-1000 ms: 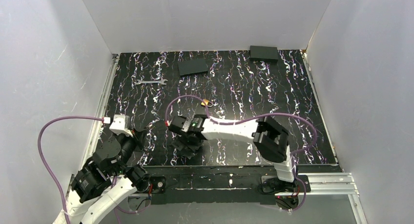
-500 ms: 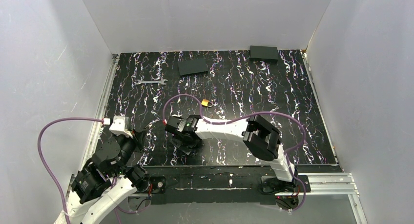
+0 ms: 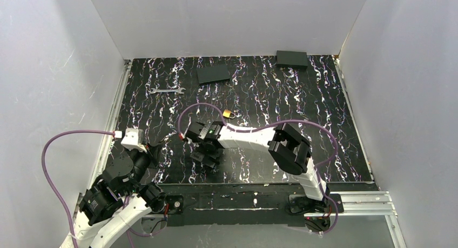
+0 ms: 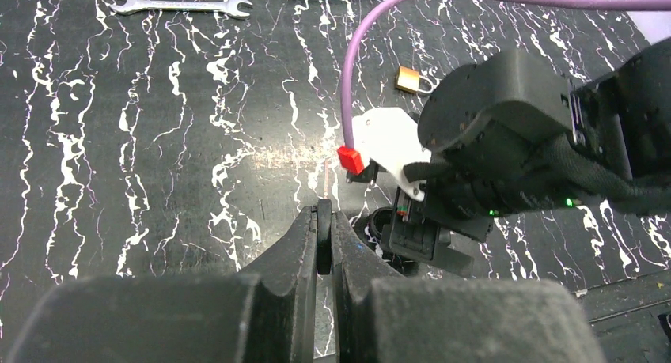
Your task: Unlock with the key
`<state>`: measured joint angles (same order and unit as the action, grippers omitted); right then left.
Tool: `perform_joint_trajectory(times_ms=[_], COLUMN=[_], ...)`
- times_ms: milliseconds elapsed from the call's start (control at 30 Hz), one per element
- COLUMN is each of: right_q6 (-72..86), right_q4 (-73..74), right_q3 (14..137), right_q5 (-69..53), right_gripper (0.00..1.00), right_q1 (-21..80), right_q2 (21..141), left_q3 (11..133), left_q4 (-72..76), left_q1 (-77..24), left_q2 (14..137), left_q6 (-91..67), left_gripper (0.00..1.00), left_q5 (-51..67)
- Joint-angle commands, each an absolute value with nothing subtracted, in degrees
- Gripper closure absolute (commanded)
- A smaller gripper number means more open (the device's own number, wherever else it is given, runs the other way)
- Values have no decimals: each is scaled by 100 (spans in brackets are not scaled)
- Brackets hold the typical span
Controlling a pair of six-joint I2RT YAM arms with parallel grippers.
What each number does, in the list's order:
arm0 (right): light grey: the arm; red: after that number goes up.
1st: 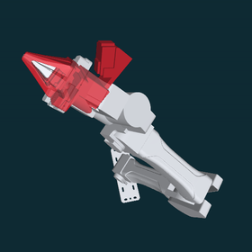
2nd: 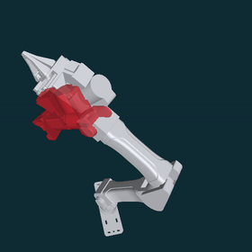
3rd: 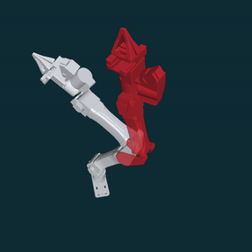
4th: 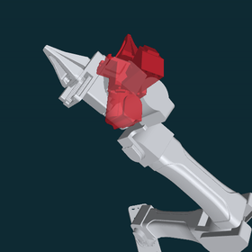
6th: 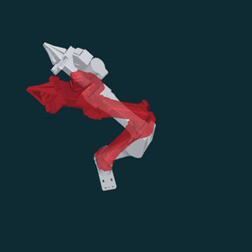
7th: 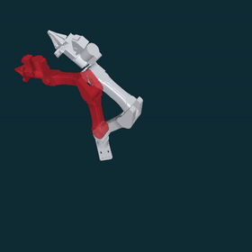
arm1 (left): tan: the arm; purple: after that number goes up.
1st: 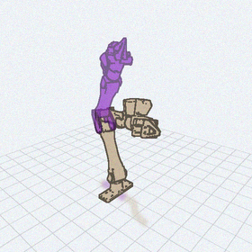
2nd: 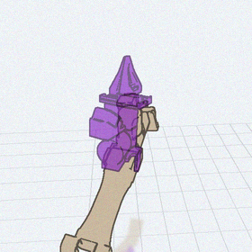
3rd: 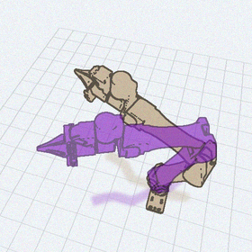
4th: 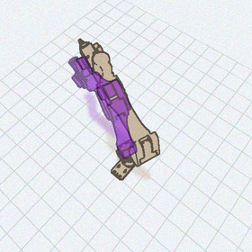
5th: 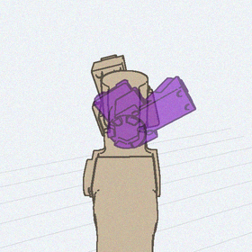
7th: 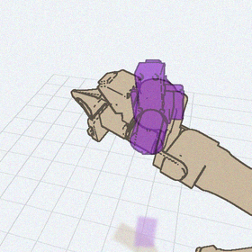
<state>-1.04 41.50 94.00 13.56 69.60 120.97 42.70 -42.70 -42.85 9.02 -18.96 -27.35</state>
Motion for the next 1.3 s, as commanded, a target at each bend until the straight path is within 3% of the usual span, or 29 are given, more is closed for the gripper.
perform_joint_trajectory(times_ms=[0,333,433,533,600,633,667,700,800,933,1167,1267], right_q6=[-337,353,1382,3534,4615,5077,5429,5693,5970,5739,4610,4083], right_q4=[4190,3690,3797,4628,4673,4520,4292,4075,3394,3578,3896,4732], right_q3=[9658,9162,9207,9364,9130,8917,8710,8513,8163,8406,9117,9841], right_q5=[473,-446,421,1851,2025,2010,1923,1826,1510,1643,1110,1651], right_gripper=[4,44,54,54,46,33,11,3,2,1,2,2], right_q1=[6528,6302,6287,6148,6142,6155,6168,6170,6170,6170,6152,6151], right_q2=[12067,11956,11978,12007,11750,11523,11280,11045,10474,10381,11246,11726], left_q3=[4228,4205,4209,4210,4200,4209,4210,4208,4203,4203,4201,4201], left_q4=[-4263,-4236,-4236,-4228,-4228,-4228,-4228,-4228,-4228,-4228,-4228,-4228], left_q1=[-4269,-4271,-4264,-4269,-4270,-4268,-4269,-4267,-4265,-4271,-4266,-4264], left_q2=[976,982,984,993,1001,1008,1010,1011,998,987,934,902], left_q6=[-1815,-1785,-1784,-1793,-1789,-1789,-1787,-1786,-1790,-1790,-1784,-1777], left_gripper=[100,100,100,100,100,100,100,100,100,100,100,100], left_q5=[-2908,-2892,-2908,-2918,-2926,-2933,-2935,-2943,-2951,-2953,-2978,-2979])
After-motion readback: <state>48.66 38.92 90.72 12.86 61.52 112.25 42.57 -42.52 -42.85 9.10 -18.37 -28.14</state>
